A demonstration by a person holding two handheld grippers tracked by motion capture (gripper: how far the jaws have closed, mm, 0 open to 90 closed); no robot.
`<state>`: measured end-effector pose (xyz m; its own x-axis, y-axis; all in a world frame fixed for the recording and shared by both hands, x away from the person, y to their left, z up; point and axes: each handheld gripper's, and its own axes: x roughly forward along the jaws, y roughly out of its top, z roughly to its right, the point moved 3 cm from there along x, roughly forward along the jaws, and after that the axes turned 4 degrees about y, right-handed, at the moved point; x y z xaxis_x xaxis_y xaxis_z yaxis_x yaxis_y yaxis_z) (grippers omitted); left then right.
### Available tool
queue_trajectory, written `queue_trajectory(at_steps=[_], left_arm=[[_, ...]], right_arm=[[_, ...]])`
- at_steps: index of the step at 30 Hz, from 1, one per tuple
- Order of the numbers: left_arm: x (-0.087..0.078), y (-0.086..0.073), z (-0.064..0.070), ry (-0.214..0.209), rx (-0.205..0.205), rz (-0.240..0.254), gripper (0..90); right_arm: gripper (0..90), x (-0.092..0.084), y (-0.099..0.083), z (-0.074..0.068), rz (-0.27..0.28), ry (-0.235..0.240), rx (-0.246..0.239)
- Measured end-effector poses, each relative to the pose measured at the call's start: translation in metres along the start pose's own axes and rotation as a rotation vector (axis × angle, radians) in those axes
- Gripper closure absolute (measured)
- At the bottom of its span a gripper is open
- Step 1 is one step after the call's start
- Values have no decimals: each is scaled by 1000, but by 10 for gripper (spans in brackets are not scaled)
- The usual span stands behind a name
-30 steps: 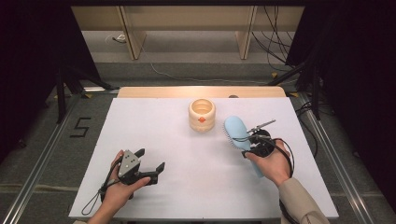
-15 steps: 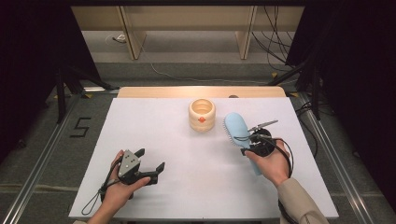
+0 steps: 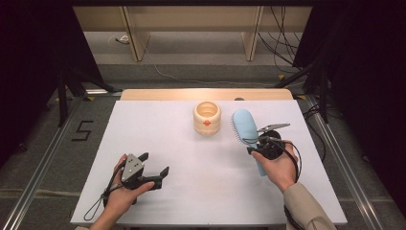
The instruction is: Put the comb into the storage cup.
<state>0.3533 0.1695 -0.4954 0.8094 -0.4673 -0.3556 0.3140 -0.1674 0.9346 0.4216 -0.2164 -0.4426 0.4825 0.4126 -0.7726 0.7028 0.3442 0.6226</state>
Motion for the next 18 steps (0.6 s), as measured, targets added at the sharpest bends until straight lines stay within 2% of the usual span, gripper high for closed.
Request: queue_trajectory(at_steps=[18], left_arm=[[0,0,1,6,1,-1,85]], right_arm=[[703,-3,6,-9,99,14,-13]])
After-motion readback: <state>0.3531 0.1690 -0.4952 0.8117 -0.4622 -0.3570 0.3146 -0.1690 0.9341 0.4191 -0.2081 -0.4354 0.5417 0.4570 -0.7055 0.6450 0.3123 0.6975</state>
